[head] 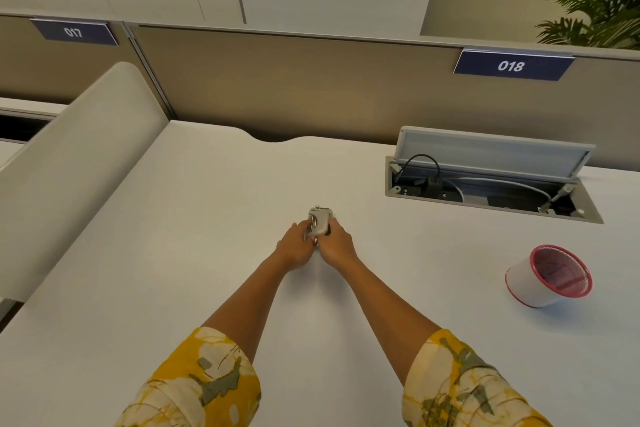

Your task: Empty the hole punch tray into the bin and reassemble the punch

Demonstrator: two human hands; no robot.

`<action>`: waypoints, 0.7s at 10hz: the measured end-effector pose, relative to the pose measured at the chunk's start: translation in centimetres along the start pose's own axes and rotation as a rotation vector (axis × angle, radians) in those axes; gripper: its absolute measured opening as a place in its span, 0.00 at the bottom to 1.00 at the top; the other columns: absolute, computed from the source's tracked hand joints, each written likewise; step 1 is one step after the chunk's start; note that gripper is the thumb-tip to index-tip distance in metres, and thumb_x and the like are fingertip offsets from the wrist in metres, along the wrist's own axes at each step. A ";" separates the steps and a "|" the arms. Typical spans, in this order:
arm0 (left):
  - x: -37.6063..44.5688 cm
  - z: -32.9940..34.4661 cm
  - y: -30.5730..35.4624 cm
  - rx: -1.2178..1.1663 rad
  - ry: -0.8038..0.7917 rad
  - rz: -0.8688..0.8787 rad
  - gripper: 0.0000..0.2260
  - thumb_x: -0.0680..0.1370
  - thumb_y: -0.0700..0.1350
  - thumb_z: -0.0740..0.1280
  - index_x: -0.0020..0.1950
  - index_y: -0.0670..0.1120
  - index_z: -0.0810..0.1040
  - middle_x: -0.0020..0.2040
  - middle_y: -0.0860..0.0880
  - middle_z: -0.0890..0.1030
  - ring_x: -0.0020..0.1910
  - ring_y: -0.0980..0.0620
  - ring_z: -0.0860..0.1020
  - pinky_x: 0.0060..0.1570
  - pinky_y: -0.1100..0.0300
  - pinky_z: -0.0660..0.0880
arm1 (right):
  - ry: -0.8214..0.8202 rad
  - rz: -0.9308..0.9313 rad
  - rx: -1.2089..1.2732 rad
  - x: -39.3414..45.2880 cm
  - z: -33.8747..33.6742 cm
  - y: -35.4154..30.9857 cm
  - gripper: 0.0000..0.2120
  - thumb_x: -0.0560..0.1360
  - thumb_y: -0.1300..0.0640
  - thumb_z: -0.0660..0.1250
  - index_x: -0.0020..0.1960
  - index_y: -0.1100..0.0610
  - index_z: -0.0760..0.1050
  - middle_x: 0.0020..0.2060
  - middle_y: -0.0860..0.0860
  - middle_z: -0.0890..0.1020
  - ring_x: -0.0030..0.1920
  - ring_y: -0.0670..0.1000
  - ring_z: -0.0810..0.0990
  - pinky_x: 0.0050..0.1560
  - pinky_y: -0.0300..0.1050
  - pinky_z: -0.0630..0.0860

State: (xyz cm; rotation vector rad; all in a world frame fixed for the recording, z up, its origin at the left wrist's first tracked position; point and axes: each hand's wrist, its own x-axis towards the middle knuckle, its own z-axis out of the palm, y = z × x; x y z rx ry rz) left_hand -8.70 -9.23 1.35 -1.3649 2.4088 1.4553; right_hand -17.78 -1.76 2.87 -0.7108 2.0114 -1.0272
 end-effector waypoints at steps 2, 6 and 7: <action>-0.5 0.8 -0.7 -0.020 -0.049 0.047 0.28 0.82 0.41 0.54 0.82 0.46 0.49 0.80 0.44 0.60 0.79 0.43 0.58 0.77 0.48 0.58 | -0.044 -0.004 -0.067 -0.8 0.7 0.9 0.25 0.78 0.60 0.59 0.73 0.54 0.60 0.62 0.56 0.77 0.58 0.55 0.77 0.56 0.44 0.71; -3.8 2.9 0.3 0.428 0.287 0.255 0.27 0.84 0.49 0.52 0.82 0.45 0.48 0.83 0.47 0.51 0.82 0.47 0.47 0.80 0.50 0.47 | 0.375 -0.286 -0.377 -3.9 -3.2 3.8 0.23 0.79 0.55 0.62 0.72 0.56 0.65 0.70 0.53 0.71 0.70 0.54 0.70 0.72 0.49 0.65; -4.0 3.7 1.1 0.502 0.322 0.313 0.28 0.84 0.54 0.49 0.82 0.47 0.46 0.83 0.49 0.47 0.82 0.49 0.44 0.80 0.50 0.44 | 0.472 -0.314 -0.416 -4.3 -4.8 4.7 0.22 0.79 0.53 0.61 0.72 0.56 0.66 0.72 0.54 0.70 0.73 0.55 0.67 0.74 0.50 0.61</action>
